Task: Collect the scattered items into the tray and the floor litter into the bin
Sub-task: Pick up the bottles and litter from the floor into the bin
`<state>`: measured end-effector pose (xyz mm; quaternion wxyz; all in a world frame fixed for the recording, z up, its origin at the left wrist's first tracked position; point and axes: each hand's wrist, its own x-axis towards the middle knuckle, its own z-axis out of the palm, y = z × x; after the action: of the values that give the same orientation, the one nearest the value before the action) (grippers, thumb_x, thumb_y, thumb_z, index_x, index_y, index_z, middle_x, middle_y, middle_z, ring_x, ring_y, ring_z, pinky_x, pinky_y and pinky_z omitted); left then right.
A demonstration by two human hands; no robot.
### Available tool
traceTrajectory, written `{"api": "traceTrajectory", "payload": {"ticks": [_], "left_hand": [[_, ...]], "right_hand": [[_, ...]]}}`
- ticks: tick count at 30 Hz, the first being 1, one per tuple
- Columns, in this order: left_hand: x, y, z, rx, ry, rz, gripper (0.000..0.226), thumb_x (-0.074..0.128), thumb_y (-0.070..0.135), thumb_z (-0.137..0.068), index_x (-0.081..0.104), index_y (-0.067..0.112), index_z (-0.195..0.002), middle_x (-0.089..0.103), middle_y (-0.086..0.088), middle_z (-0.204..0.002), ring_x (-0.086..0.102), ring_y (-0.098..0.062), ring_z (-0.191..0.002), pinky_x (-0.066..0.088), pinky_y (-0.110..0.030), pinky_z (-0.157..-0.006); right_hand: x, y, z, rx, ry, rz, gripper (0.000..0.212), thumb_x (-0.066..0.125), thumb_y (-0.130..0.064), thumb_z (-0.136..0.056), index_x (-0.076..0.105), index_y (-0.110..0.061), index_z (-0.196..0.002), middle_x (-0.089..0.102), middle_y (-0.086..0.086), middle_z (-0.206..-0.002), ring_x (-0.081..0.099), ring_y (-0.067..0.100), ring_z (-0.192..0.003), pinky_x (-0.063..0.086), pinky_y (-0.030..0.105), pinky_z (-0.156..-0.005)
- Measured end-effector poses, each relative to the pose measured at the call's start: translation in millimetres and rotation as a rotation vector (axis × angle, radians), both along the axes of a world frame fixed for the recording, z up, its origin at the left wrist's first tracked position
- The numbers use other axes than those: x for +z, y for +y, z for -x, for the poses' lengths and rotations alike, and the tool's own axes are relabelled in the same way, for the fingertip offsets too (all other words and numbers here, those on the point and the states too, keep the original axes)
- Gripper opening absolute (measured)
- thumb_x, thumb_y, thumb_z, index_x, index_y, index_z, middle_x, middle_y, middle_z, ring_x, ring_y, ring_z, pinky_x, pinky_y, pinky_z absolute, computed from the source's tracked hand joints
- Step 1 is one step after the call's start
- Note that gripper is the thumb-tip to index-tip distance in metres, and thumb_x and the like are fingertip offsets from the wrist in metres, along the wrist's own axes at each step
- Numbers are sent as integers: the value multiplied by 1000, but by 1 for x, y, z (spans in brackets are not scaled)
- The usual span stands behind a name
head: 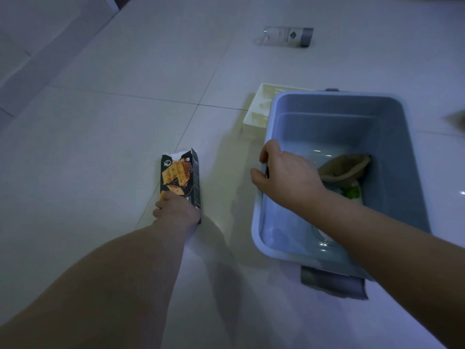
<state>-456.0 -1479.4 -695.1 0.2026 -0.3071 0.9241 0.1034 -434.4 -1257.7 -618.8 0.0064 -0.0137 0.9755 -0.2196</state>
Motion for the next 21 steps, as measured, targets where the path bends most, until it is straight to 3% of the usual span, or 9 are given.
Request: {"api": "traceTrajectory", "payload": {"ticks": [5,10,15,21], "left_hand": [[9,11,-2,-93,-46,-8,98,79,47,-65,24,4,-132,48,-18,-130,45,-35,-122,36,-38,-101],[24,24,-5,-126,-55,-55,105,80,50,-60,23,4,-135,43,-18,-132,42,-35,-124,39,-39,-99],[53,37,7,-97,95,-95,104,79,51,-61,25,4,-137,43,-19,-134,41,-36,-125,38,-38,-101],[84,55,19,-73,259,-168,101,79,50,-59,29,6,-134,43,-18,-133,41,-37,-123,42,-41,-101]], "right_hand": [[1,-2,-1,5,15,1,30,46,-42,-92,41,-18,-109,53,-2,-76,54,24,-70,43,33,-66],[4,2,-4,57,-2,36,32,44,-44,-95,42,-19,-114,53,-3,-80,57,25,-77,44,35,-69],[11,15,-7,82,12,-10,31,43,-40,-95,44,-24,-122,68,-3,-99,63,26,-93,49,36,-77],[15,50,-11,8,-6,-118,28,43,-30,-96,53,-27,-121,66,-1,-113,60,25,-104,43,30,-76]]}}
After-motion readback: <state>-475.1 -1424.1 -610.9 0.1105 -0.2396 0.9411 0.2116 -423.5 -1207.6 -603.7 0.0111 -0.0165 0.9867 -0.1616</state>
